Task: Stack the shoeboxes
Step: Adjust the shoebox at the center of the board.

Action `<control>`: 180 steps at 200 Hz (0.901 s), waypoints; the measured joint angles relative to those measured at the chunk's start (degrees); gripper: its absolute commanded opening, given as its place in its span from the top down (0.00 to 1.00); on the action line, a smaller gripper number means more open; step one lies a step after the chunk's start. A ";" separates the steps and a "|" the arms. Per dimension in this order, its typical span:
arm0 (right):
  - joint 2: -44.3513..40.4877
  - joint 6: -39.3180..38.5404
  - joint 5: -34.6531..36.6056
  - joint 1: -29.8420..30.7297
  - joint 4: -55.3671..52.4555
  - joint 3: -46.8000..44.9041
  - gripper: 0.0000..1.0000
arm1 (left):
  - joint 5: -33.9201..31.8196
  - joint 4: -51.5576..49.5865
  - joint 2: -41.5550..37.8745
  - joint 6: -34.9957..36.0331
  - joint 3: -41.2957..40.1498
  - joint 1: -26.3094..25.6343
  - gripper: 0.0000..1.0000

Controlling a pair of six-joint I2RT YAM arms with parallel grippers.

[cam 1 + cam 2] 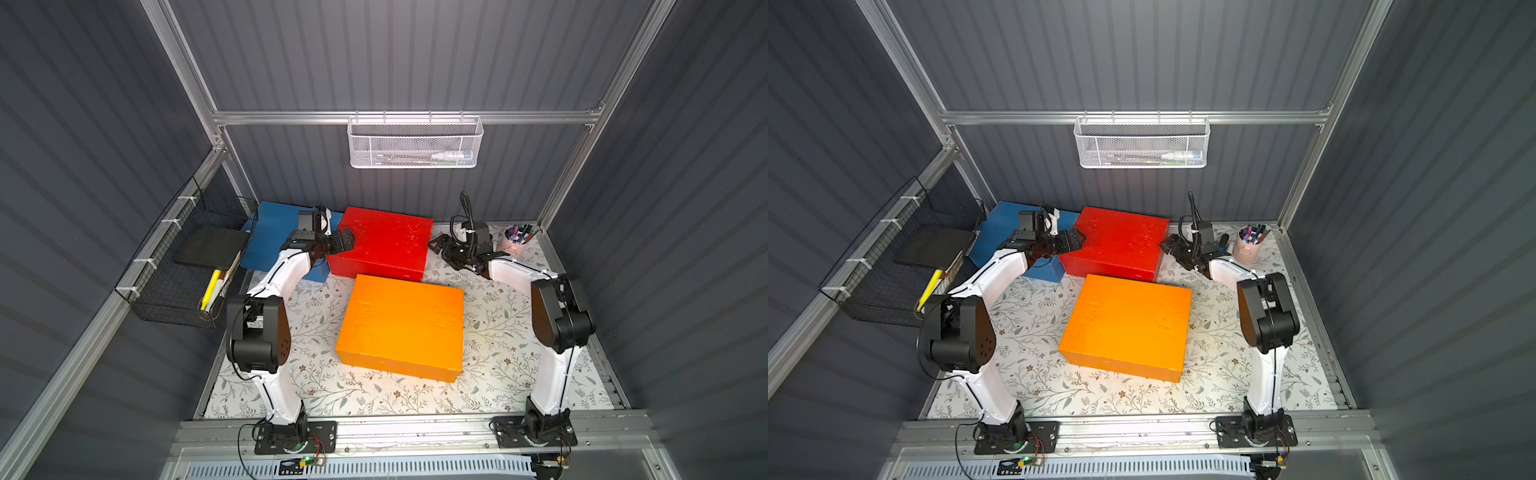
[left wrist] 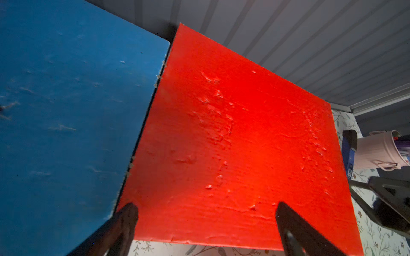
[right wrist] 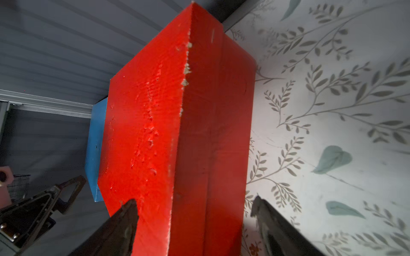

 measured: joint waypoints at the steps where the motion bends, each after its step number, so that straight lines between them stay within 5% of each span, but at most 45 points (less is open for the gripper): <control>1: 0.15 0.07 -0.15 -0.04 0.11 0.04 0.17 | -0.09 -0.04 0.00 0.09 0.00 -0.09 0.01; 106: 13.16 11.39 -11.19 -0.94 11.56 8.68 0.30 | -2.05 -0.76 -9.42 0.72 -6.45 -1.66 0.01; 180: 13.70 13.55 -12.50 -0.81 13.60 9.29 0.63 | -3.28 -0.31 -13.33 0.72 -11.15 -1.66 0.01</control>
